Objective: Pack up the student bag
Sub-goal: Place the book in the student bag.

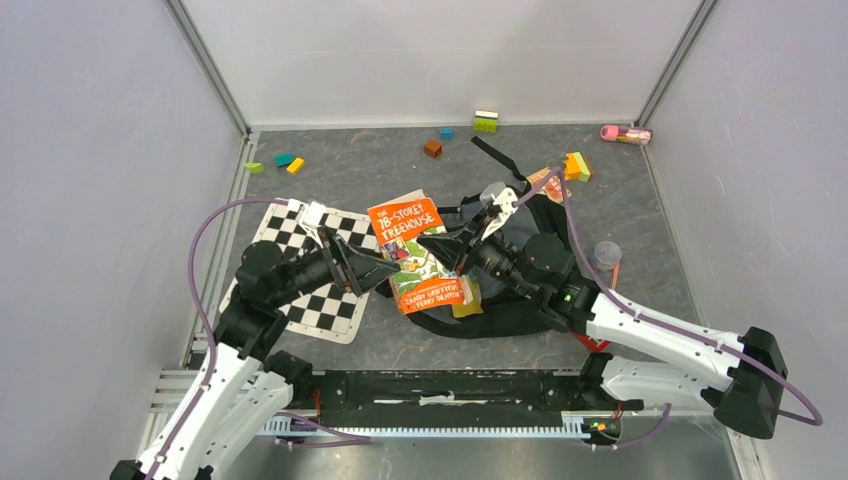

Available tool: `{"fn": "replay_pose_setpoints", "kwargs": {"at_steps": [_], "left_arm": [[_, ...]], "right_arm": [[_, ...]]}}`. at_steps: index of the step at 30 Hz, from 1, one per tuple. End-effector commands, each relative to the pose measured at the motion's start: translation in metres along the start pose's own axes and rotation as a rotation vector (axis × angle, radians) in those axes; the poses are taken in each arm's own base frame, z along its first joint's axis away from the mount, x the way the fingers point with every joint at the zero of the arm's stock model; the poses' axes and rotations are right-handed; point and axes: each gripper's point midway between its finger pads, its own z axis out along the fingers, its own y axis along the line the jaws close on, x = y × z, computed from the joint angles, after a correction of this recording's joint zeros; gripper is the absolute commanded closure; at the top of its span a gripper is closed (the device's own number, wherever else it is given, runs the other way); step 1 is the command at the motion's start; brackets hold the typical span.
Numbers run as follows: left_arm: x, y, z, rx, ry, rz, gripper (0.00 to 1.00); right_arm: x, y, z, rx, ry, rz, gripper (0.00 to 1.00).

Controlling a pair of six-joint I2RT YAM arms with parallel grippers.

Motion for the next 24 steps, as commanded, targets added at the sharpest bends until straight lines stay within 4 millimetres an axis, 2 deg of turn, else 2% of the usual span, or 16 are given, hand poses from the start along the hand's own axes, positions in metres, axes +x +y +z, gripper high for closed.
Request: {"fn": "replay_pose_setpoints", "kwargs": {"at_steps": [1,5,12,16,21,23,24], "left_arm": [[0.005,0.018,-0.003,-0.100,0.017,0.019,0.00],[0.010,0.015,0.004,-0.052,0.053,-0.015,0.00],[-0.006,-0.028,0.008,0.167,0.014,-0.023,0.13],[-0.001,-0.029,0.010,0.198,0.040,-0.049,0.28],[-0.001,-0.028,0.008,0.192,0.022,-0.038,0.59],[-0.005,-0.023,0.006,0.146,-0.008,-0.015,0.69],[-0.006,-0.015,0.005,0.090,-0.024,-0.004,0.74]], "right_arm": [[-0.089,0.042,-0.011,-0.141,-0.266,0.041,1.00],[-0.090,0.049,-0.012,-0.186,-0.280,0.047,1.00],[-0.089,0.052,-0.013,-0.205,-0.295,0.055,1.00],[-0.087,0.054,-0.011,-0.210,-0.290,0.061,1.00],[-0.079,0.044,-0.007,-0.159,-0.257,0.051,1.00],[-0.069,0.037,-0.006,-0.128,-0.216,0.026,0.82],[-0.065,0.029,-0.006,-0.086,-0.193,0.011,0.65]]}}
